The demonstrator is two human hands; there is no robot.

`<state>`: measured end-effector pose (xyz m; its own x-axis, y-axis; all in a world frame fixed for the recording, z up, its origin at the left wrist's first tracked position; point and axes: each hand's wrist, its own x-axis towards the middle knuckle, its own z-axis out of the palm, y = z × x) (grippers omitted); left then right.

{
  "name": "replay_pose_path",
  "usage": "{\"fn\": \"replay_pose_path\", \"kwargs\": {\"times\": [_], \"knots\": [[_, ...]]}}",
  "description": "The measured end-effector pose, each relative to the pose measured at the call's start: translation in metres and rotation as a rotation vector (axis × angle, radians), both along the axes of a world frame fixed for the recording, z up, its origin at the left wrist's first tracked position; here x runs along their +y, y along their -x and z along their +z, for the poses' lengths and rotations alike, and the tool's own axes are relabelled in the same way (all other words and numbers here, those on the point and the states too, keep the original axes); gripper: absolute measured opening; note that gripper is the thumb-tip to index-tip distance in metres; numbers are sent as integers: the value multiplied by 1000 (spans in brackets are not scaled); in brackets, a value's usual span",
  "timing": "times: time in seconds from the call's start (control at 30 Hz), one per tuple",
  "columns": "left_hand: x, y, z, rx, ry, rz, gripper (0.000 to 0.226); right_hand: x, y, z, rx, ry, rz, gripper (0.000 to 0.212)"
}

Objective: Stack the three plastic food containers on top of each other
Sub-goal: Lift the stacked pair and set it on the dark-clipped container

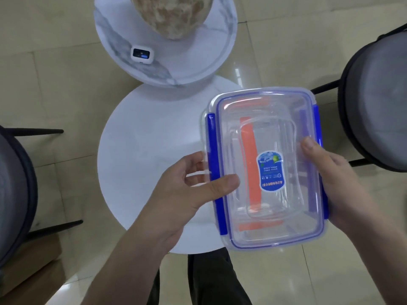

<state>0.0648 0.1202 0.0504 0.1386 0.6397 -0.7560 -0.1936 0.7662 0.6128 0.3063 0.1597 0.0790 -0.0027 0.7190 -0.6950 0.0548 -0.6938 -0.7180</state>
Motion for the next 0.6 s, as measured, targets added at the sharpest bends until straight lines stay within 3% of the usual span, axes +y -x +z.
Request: {"fn": "replay_pose_path", "kwargs": {"times": [0.2, 0.37, 0.6], "knots": [[8, -38, -9, -3, 8, -21, 80, 0, -34, -7, -41, 6, 3, 60], [11, -62, -16, -3, -8, -25, 86, 2, -55, -17, -66, 54, -16, 37], [14, -81, -26, -20, -13, -10, 82, 5, -70, -29, -81, 81, -10, 73]]}}
